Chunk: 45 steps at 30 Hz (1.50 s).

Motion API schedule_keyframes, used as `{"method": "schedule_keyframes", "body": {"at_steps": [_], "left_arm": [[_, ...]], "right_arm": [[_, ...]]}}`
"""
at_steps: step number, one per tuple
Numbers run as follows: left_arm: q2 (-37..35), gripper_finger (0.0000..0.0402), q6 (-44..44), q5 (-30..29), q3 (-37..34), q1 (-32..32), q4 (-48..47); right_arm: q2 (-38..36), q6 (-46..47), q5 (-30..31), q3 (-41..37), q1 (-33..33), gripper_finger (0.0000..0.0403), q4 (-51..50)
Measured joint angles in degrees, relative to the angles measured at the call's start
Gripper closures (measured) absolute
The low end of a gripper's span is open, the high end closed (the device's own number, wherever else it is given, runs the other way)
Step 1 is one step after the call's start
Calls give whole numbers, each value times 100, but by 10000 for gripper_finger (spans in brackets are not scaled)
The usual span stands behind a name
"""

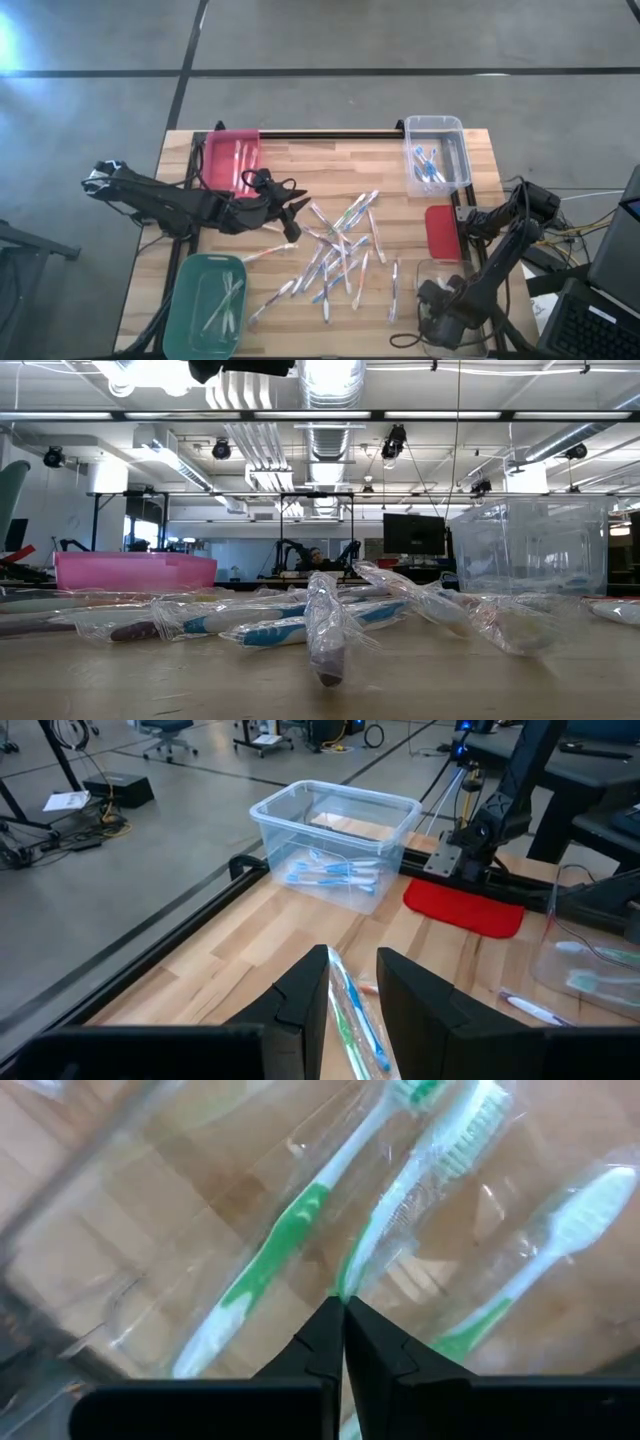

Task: Pick & Place Toothbrushes
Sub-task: Put the green toothbrush into the green bin

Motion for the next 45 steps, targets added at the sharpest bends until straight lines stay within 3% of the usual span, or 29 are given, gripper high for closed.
{"method": "schedule_keyframes", "body": {"at_steps": [9, 15, 19, 22, 25, 30, 35, 39, 45], "left_arm": [[2, 307, -156, 30, 7, 0, -44], [2, 307, 4, 752, 2, 58, -261], [2, 307, 213, 1287, -141, 59, -144], [2, 307, 377, 1482, -478, 59, 495], [2, 307, 604, 1975, -960, 76, 1672], [4, 307, 688, 3437, -1808, 190, 4008], [89, 307, 688, 3809, -2392, 212, 5336], [262, 307, 692, 3818, -2520, 219, 5663], [652, 295, 746, 4023, -2212, 219, 5810]], "right_arm": [[-300, 4, 20, 882, 11, 396, -1692], [-310, 80, 171, 1839, 68, 395, -3366], [-312, 112, 1103, 2342, 146, 395, -3991], [-328, -70, 2139, 2569, 166, 395, -4126], [-352, -427, 3273, 2684, 163, 395, -4130], [-357, -947, 4996, 2738, 128, 395, -4142], [-354, -1292, 6404, 2715, 70, 395, -4068], [-354, -1777, 7156, 2700, -51, 395, -3830], [-354, -2427, 7683, 2697, -298, 395, -3415]]}}
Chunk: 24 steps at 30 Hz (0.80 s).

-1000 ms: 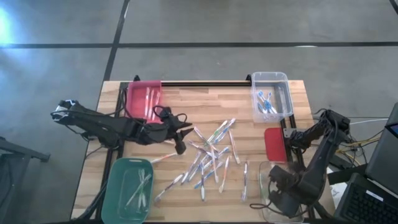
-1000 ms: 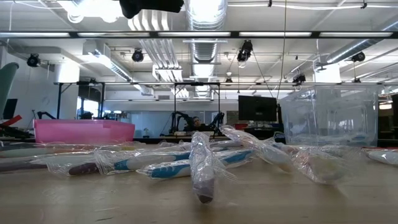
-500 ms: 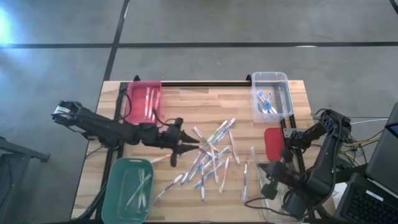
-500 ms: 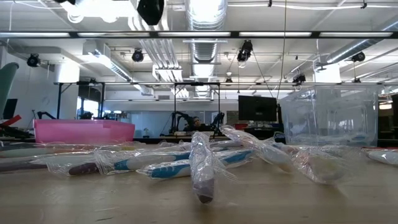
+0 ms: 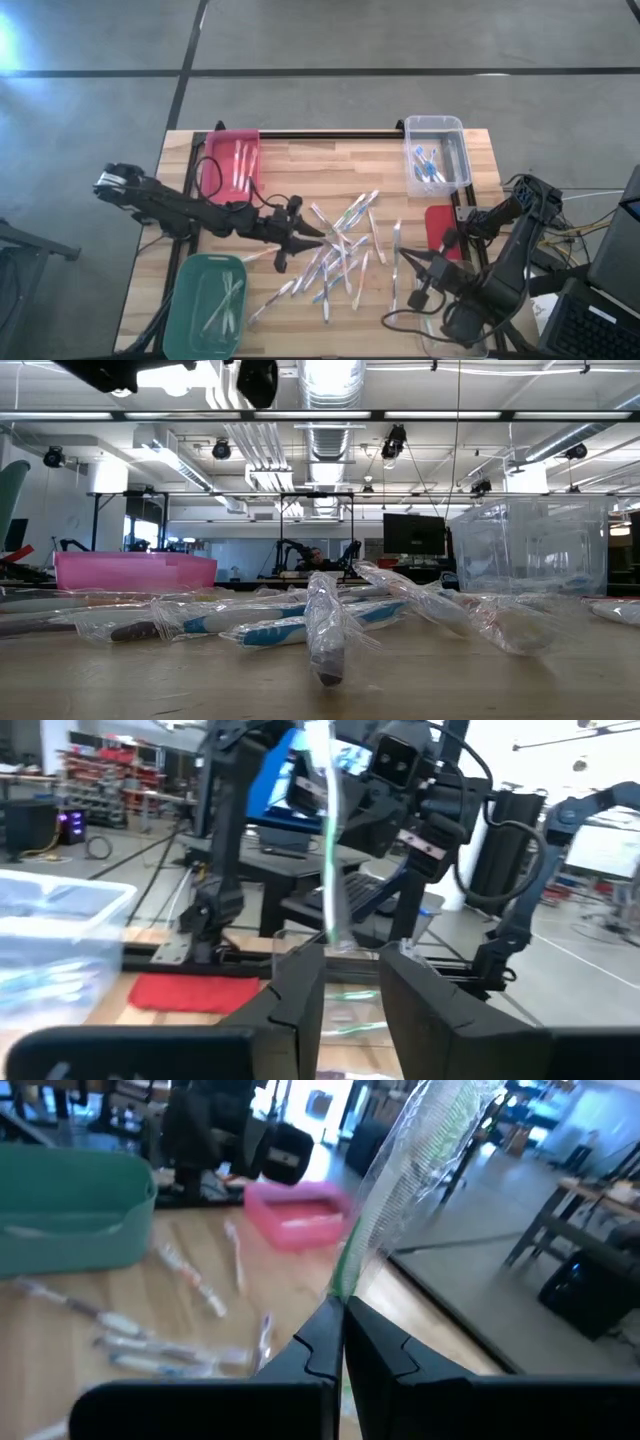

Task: Pick & Place Toothbrushes
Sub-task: Put the green toothbrush into the green bin

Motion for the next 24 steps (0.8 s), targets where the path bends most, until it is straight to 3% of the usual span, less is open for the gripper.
{"method": "schedule_keyframes", "body": {"at_steps": [10, 24], "left_arm": [[1128, 210, 670, 438, 1088, 30, -9], [2402, 204, 810, 1234, 2720, 324, -36]], "right_arm": [[2, -180, 811, -71, -161, 395, 134], [129, -438, 1014, -208, -153, 395, 370]]}}
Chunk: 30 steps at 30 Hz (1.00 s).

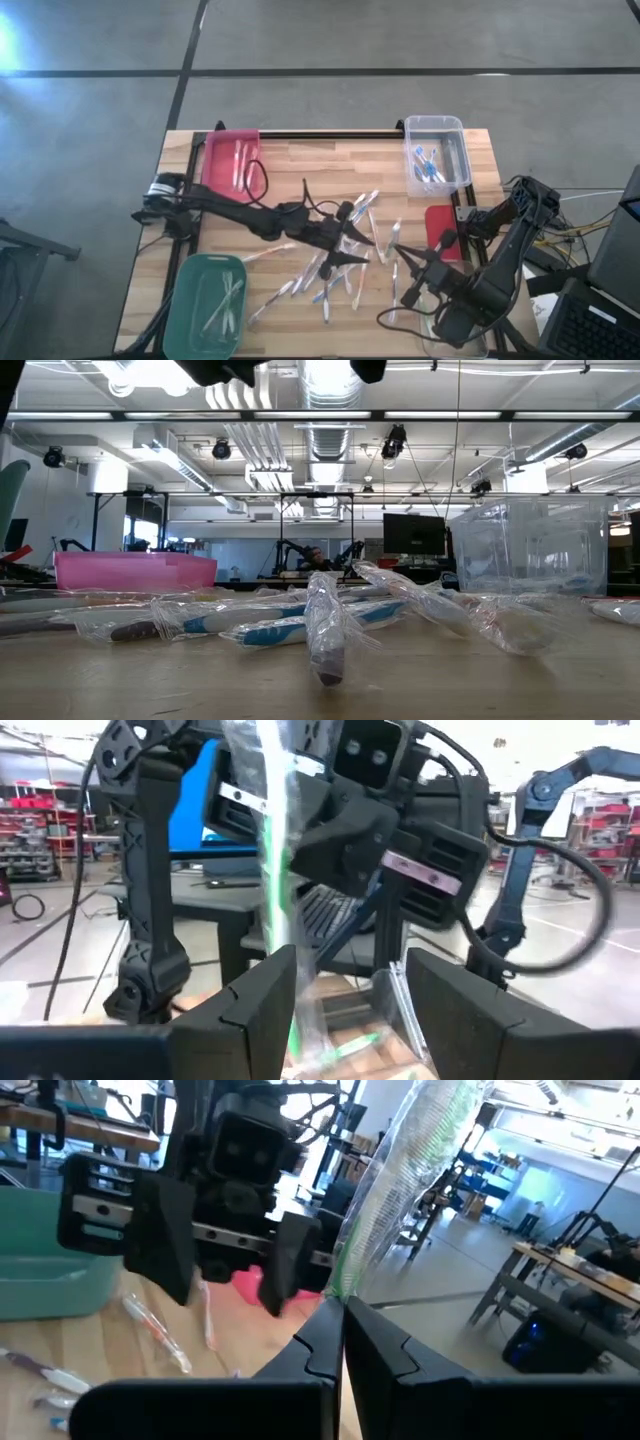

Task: Pick & Place Toothbrushes
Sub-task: Put the green toothbrush into the green bin

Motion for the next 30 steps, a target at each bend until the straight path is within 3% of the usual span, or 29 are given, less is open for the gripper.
{"method": "schedule_keyframes", "body": {"at_steps": [10, 22, 30], "left_arm": [[450, 204, 22, 48, 711, 149, -471], [487, 204, 177, 60, 953, 281, -459], [770, 204, 147, 448, 1298, 293, -558]], "right_arm": [[-2, -96, 0, 2, 0, 395, 84], [-2, -291, 49, 9, -41, 395, 197], [0, -308, 190, 9, -38, 395, 206]]}}
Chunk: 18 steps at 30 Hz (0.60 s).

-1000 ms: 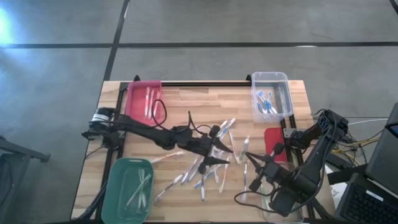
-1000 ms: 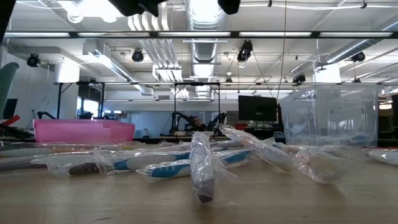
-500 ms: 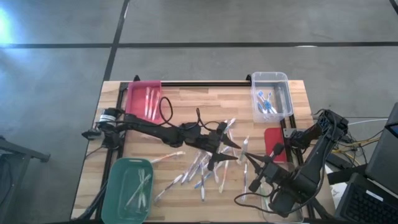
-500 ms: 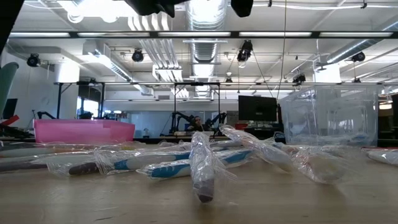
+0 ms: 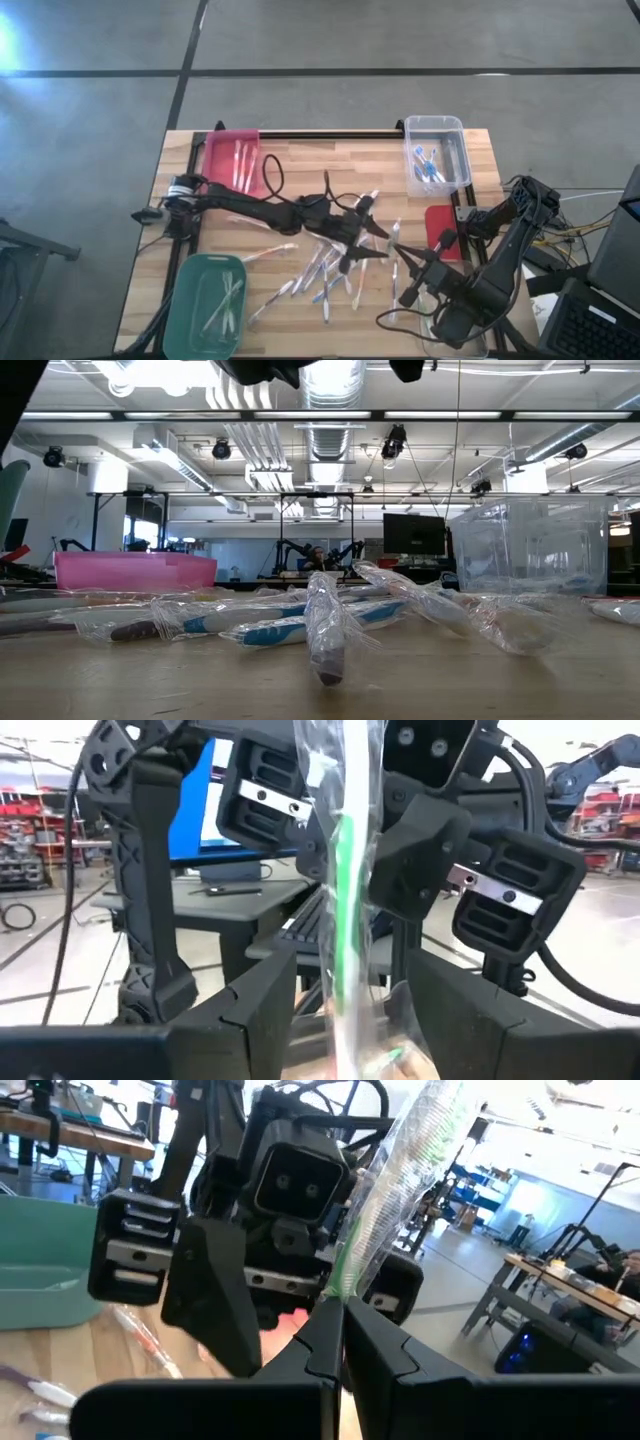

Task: Pick & Place Toothbrushes
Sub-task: Put the green toothbrush into the green bin

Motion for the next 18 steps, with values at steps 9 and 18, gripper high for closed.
{"method": "schedule_keyframes", "body": {"at_steps": [9, 18], "left_arm": [[121, 246, -30, 41, 228, 10, -51], [99, 329, -18, 39, 221, 10, -53]], "right_arm": [[0, -31, -29, -9, -3, 395, -2], [2, -62, -63, -15, -3, 395, -2]]}}
